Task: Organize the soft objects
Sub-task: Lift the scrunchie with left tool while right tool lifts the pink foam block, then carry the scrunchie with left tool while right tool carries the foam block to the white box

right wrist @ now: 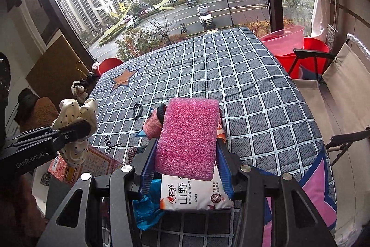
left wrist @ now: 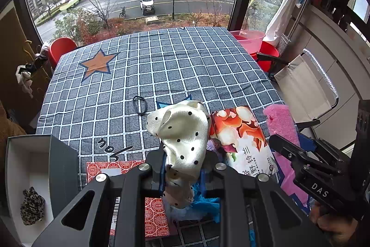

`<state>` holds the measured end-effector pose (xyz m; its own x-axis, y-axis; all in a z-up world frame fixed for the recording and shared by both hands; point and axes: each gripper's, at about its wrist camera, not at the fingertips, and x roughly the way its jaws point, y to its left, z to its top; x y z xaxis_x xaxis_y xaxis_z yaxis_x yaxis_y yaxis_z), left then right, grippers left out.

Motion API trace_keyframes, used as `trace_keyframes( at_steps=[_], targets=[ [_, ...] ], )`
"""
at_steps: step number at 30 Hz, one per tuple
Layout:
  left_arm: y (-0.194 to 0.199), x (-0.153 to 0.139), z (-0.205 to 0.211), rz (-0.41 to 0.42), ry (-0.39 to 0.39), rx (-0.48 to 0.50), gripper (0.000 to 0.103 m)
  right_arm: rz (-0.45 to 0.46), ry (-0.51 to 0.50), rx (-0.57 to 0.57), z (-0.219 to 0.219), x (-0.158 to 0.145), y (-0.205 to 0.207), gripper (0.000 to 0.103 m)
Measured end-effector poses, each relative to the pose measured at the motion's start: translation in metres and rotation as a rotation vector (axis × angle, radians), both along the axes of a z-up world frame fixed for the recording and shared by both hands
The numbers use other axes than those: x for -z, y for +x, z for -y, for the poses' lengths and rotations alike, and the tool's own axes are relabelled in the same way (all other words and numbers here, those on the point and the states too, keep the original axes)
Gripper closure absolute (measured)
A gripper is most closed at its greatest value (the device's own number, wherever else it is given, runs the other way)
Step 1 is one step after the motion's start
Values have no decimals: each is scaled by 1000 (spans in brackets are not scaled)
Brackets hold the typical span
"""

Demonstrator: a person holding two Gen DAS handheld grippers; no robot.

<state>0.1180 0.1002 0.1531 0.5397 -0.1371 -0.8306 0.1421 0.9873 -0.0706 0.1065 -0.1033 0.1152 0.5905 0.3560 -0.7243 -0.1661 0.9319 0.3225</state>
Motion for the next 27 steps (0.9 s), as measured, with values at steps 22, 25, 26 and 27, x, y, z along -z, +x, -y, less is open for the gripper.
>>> trace_keyframes(
  at_steps=[22, 25, 26, 27],
  targets=[
    [-32, -18, -99, 35, -78, -124, 80, 74, -52, -196, -111, -47, -13, 53],
    [-35, -18, -108, 37, -87, -138, 80, 81, -69, -231, -131, -47, -17, 53],
    [-37, -18, -111, 39, -86, -144, 80, 80, -71, -240, -136, -46, -18, 53],
    [-38, -17, -114, 40, -84, -151, 80, 79, -73, -249, -142, -45, -19, 53]
  ],
)
